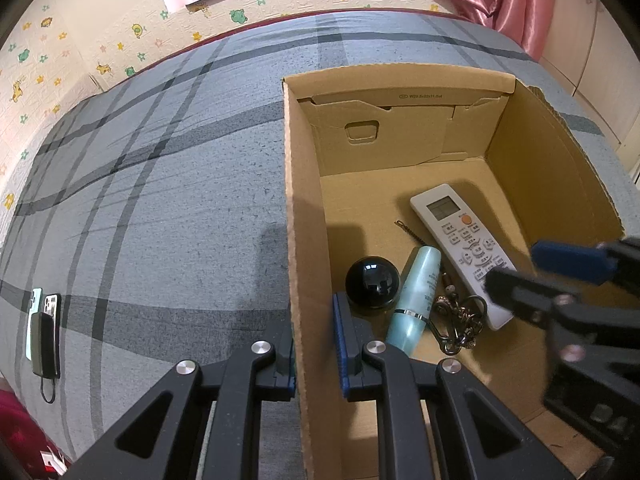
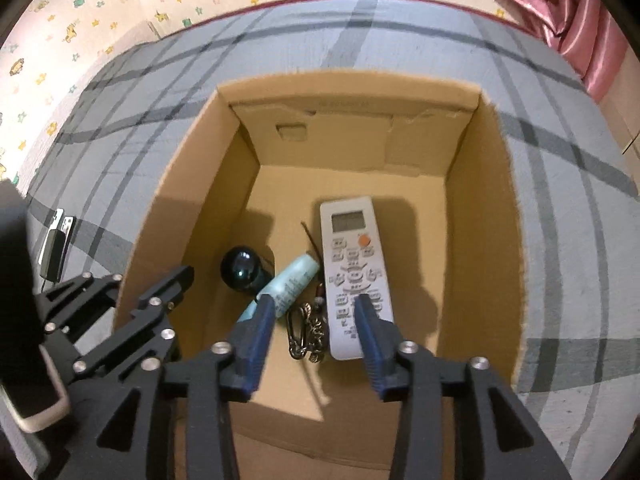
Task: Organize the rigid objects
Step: 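Lower the keychain into the box and open the right gripper, then raise the open right gripper away from the box, then move the right gripper to the small white charger on the bed, then close the right gripper on the small white charger, then lift the small charger with the right gripper and carry it over the box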
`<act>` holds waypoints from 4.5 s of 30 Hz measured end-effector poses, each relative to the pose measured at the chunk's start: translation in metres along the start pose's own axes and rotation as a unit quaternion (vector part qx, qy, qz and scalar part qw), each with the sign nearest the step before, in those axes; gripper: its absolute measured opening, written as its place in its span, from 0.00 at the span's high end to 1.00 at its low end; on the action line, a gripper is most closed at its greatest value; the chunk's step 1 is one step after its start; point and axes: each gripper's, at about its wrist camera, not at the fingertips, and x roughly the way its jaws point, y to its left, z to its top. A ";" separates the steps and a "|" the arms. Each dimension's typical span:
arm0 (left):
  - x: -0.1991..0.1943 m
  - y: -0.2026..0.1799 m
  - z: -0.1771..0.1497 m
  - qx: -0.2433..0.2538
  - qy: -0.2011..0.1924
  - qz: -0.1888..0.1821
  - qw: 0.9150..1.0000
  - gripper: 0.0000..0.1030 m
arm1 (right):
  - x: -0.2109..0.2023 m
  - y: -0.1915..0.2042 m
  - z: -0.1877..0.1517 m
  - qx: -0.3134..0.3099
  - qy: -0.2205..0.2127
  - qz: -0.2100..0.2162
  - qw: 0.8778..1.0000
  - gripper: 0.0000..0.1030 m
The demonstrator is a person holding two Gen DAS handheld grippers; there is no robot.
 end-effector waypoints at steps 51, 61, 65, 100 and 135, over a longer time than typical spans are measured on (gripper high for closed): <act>0.000 0.001 0.001 0.000 0.000 0.001 1.000 0.85 | -0.116 -0.145 -0.087 0.082 -0.083 -0.106 0.987 0.00; 0.000 0.000 0.000 0.002 0.000 0.003 1.000 0.85 | -0.095 -0.163 -0.133 0.093 -0.057 -0.123 0.986 0.00; -0.001 -0.001 0.000 0.001 -0.001 0.004 1.000 0.85 | -0.080 -0.167 -0.151 0.099 -0.042 -0.125 0.986 0.00; -0.003 -0.006 -0.001 0.005 -0.002 0.015 1.000 0.85 | -0.042 -0.169 -0.194 0.105 0.023 -0.108 0.988 0.73; -0.002 -0.004 -0.002 0.006 -0.004 0.012 1.000 0.85 | -0.107 -0.137 -0.124 0.063 -0.053 -0.118 0.990 0.73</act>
